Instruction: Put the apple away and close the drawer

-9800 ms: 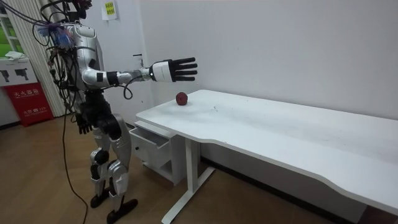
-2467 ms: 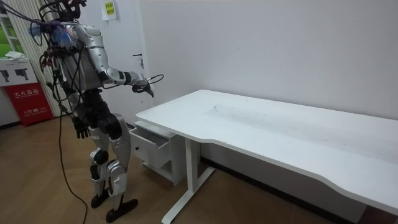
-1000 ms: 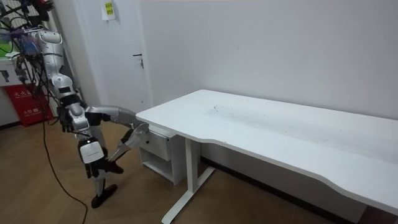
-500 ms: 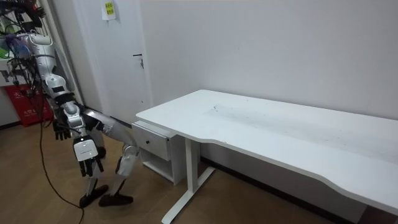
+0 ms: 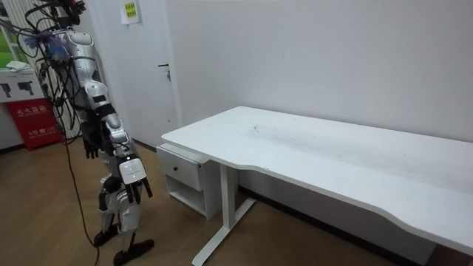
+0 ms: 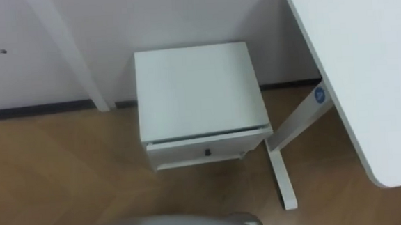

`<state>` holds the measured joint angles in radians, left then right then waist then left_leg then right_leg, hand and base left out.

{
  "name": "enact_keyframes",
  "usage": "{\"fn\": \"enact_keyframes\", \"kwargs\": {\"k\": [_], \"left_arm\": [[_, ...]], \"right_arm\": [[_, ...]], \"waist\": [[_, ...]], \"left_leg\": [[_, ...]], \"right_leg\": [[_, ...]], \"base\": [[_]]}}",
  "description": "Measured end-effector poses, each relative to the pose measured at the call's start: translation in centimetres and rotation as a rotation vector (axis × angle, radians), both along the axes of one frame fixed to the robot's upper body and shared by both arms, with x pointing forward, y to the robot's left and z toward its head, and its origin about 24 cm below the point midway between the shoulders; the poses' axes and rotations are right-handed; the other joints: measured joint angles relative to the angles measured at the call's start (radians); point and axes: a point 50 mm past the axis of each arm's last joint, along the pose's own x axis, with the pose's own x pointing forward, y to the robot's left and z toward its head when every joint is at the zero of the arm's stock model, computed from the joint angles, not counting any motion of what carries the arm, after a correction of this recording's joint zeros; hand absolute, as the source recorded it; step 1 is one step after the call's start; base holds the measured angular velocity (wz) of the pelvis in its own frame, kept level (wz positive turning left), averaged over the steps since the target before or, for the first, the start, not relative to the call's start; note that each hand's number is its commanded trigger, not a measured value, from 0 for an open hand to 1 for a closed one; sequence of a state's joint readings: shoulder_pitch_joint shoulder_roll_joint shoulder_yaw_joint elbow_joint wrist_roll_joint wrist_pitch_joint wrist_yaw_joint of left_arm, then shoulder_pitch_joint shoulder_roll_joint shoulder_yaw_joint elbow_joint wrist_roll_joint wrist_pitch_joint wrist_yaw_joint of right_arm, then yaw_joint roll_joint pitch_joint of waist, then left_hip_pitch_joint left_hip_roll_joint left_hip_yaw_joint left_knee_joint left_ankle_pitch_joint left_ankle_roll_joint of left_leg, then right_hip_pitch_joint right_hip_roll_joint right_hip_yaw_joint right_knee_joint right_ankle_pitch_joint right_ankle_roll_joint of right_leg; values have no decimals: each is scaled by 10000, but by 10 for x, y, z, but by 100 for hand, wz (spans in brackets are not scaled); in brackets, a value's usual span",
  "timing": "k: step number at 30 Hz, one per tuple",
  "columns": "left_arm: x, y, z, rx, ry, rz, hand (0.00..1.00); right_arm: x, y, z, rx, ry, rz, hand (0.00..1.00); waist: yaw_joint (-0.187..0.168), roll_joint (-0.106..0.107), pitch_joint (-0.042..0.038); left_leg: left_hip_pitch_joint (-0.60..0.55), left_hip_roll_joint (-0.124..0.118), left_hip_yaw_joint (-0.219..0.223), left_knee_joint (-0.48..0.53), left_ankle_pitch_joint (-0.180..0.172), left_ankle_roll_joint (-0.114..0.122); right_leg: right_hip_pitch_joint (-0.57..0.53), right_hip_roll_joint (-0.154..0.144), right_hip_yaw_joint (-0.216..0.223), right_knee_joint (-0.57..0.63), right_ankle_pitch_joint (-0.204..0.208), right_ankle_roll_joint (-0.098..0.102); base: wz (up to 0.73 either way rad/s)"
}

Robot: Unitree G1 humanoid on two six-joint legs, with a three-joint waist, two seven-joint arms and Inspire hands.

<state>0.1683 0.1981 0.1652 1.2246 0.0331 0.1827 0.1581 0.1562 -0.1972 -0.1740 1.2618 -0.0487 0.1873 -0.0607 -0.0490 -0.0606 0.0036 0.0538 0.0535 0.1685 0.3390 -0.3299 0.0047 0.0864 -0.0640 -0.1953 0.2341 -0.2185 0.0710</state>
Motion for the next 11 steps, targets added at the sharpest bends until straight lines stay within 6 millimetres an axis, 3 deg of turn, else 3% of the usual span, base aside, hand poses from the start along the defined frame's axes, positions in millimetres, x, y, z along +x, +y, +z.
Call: {"fn": "enact_keyframes", "kwargs": {"k": [4,11], "left_arm": [[-11,-2,-1,-64,369,185,0],[-8,-5,-1,-139,270,163,0]], "right_arm": [[-2,2,-1,153,277,520,0],[-8,3,-1,233,607,697,0]], "waist": [[-7,6,12],[1,42,25]], "left_leg": [[146,87,-74,-245,126,-182],[281,65,-98,-401,159,-208]], "right_leg": [[46,119,-85,-12,-56,-98],[256,110,-229,-161,-47,-118]], "base": [[4],[3]]}}
